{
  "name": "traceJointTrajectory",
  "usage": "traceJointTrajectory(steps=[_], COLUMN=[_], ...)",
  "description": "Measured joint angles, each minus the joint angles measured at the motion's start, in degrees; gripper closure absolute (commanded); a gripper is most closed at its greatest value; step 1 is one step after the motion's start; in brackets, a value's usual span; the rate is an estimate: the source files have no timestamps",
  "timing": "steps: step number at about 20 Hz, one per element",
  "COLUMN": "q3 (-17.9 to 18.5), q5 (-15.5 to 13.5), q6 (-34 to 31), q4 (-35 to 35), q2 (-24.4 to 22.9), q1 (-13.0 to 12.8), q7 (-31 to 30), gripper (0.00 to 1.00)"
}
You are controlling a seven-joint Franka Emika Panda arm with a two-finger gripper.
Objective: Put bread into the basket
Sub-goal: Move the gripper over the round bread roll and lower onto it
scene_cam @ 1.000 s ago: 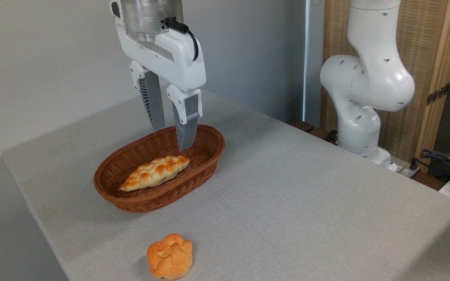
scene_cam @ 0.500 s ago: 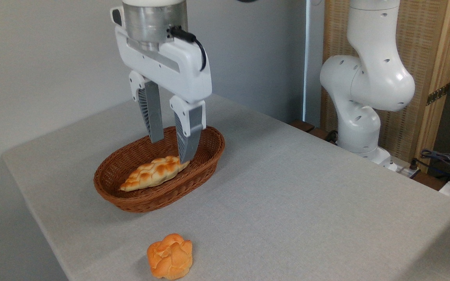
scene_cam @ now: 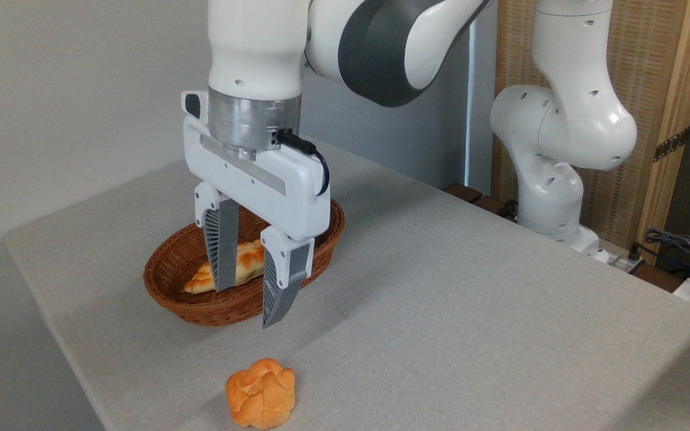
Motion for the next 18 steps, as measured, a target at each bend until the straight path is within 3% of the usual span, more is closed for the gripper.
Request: traceJointTrajectory(steps=[4,9,18], q3=[-0.03,-0.04,-0.41], q5=[0.0,0.0,0.04], q6=[2.32,14.81,16.5], q4=[-0.9,-7.12,-9.12], q2=[1.01,2.66,5.85], q1=[-0.01,-0.01,-0.08], q7=[1.09,2.55,6.95], gripper=[0.0,0.0,0.0])
